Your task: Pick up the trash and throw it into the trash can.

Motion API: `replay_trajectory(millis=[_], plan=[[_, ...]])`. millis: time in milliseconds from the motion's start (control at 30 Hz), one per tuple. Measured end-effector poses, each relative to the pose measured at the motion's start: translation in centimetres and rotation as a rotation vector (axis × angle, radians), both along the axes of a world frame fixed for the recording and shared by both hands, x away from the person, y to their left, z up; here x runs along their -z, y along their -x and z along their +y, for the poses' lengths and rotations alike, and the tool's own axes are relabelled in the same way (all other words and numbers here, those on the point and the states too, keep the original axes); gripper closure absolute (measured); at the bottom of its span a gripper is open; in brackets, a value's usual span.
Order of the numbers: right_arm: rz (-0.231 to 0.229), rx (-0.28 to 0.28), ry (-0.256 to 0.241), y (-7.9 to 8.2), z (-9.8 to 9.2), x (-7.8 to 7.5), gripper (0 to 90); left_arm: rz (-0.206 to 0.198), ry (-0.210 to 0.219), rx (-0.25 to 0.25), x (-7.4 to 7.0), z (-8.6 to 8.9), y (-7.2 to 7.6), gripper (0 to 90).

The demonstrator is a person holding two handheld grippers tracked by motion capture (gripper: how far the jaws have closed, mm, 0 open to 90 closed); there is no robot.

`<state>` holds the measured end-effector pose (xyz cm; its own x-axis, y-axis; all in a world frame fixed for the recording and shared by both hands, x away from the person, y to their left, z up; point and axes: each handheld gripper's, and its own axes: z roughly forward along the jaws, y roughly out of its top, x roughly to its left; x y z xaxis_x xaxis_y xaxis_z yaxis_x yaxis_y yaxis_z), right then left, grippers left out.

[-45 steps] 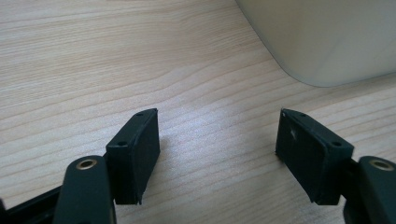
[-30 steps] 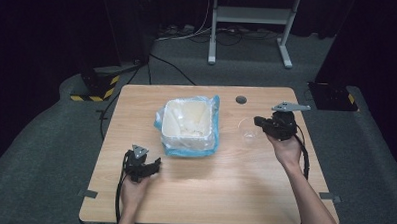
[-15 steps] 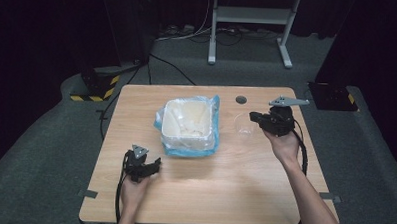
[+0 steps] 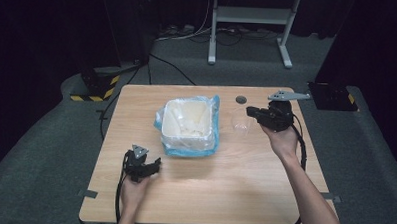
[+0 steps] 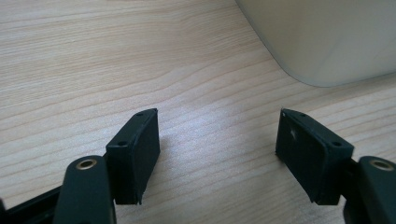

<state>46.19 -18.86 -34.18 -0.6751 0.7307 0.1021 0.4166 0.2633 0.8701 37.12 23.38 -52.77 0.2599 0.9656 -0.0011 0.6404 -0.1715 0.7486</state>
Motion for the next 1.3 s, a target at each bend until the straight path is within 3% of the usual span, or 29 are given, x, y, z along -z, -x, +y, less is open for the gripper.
replay_trajectory(millis=[900,1300], plan=[[-0.042,-0.11,-0.035,-0.1,4.4,-3.1,86.1,0.0,-0.001,0.001,0.0,0.0,0.0,30.2],[-0.051,-0.152,-0.035,-0.1,6.6,-3.6,86.1,0.0,-0.001,0.001,0.0,0.0,0.0,30.2]])
